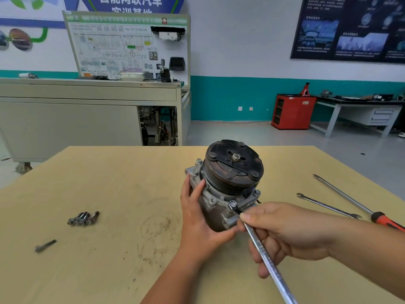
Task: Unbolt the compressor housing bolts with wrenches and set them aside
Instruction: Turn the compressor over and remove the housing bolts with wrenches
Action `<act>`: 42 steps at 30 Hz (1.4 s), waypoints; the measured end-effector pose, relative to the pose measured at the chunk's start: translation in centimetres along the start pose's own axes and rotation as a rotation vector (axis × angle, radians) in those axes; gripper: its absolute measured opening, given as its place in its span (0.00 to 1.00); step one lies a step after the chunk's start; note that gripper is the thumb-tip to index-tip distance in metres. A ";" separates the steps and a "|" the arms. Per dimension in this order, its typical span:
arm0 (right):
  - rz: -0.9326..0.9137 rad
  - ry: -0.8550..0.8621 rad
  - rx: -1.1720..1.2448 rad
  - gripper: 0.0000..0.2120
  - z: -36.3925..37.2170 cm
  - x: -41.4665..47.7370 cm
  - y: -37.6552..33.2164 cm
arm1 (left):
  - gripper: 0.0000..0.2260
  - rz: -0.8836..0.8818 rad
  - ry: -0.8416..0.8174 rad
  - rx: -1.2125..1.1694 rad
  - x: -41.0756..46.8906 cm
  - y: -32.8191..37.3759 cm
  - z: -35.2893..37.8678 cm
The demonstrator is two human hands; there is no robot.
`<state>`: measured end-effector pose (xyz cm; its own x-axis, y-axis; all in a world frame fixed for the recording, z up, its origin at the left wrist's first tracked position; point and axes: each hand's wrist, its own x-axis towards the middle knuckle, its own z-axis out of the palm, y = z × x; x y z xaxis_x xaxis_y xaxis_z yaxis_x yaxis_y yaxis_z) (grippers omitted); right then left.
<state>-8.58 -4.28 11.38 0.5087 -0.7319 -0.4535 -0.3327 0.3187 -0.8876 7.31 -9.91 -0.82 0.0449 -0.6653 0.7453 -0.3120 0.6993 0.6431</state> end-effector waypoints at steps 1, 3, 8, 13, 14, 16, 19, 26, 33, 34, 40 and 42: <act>0.034 -0.007 -0.105 0.13 -0.8 -0.2 -0.5 | 0.44 0.002 -0.002 0.015 0.0 -0.1 0.0; 0.081 0.040 -0.419 0.12 -2.3 -0.5 -1.6 | 0.44 0.010 -0.008 0.027 0.0 -0.2 -0.2; -0.137 0.363 -1.153 0.08 -5.2 -0.6 -3.4 | 0.43 0.024 0.001 0.037 0.2 -0.3 -0.3; 0.018 -0.001 -0.702 0.09 -5.8 -2.3 -1.8 | 0.45 0.008 -0.013 0.016 0.1 -0.5 -0.3; 0.020 -0.079 -0.559 0.09 -5.4 -2.4 -1.3 | 0.45 0.007 -0.011 0.010 0.1 -0.5 -0.3; -0.016 -0.150 -0.297 0.07 -3.9 -2.2 -0.3 | 0.46 0.016 -0.004 0.008 0.2 -0.7 -0.2; -0.088 -0.109 0.067 0.10 -1.2 -1.9 0.7 | 0.46 0.023 0.002 0.014 0.2 -0.8 -0.1; -0.140 0.054 0.267 0.10 1.7 -0.7 0.2 | 0.42 0.003 0.050 -0.009 0.2 -0.7 0.1; -0.029 0.056 0.035 0.14 0.4 -0.8 0.1 | 0.44 0.013 0.035 -0.022 0.2 -0.7 -0.1; 0.008 0.056 -0.070 0.15 -0.4 -1.0 -0.2 | 0.45 0.014 0.028 -0.015 0.2 -0.7 -0.1; -0.095 0.358 -0.877 0.15 -5.1 -0.3 -3.2 | 0.46 0.023 0.007 -0.004 0.3 -0.8 -0.3; -0.160 0.407 -0.966 0.11 -6.1 0.1 -3.1 | 0.46 0.022 0.006 -0.004 0.2 -0.8 -0.3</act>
<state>-12.34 -9.01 14.59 0.3576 -0.9264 -0.1174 -0.8663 -0.2822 -0.4122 7.84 -10.56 -1.15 0.0436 -0.6481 0.7603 -0.3093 0.7149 0.6271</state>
